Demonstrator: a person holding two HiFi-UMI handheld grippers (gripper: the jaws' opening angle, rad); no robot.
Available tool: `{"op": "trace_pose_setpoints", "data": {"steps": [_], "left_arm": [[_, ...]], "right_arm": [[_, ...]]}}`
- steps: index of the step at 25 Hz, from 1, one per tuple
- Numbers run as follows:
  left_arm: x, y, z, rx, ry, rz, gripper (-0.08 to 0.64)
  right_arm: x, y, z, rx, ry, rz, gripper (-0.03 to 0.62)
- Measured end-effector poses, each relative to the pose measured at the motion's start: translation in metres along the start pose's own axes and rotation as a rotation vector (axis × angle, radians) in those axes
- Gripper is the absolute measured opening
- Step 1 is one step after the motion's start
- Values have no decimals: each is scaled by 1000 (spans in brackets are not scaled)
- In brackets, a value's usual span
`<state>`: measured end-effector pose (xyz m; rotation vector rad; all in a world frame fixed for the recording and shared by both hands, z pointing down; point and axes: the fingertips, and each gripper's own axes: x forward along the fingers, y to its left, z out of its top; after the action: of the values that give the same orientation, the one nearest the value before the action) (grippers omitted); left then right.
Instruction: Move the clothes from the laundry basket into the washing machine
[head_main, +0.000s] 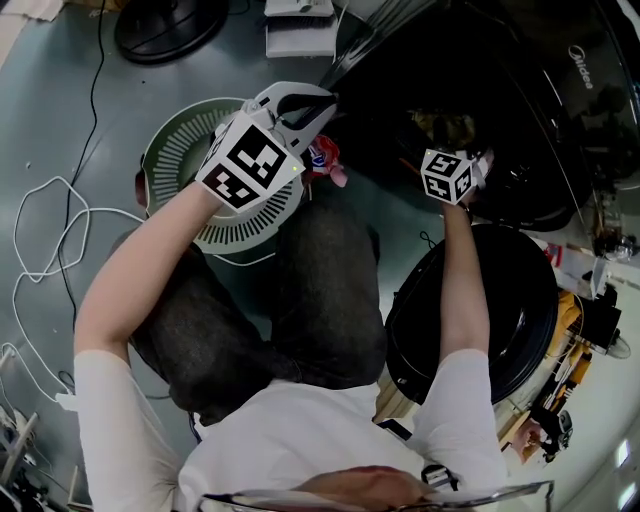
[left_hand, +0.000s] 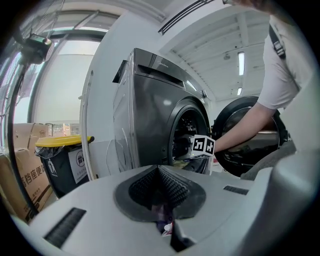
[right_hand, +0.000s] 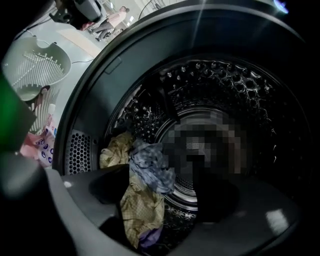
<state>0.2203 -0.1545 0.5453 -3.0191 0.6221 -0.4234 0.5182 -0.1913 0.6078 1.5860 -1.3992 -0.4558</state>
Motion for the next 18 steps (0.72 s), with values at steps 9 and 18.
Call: {"op": "trace_pose_setpoints", "data": {"steps": [9, 18], "left_arm": [[0, 7, 2, 36, 10, -2, 6], [-2, 10, 13, 33, -13, -8, 6]], "right_arm": [[-16, 3, 10, 6, -6, -4, 361], [-42, -7, 29, 93, -56, -73, 237]]}}
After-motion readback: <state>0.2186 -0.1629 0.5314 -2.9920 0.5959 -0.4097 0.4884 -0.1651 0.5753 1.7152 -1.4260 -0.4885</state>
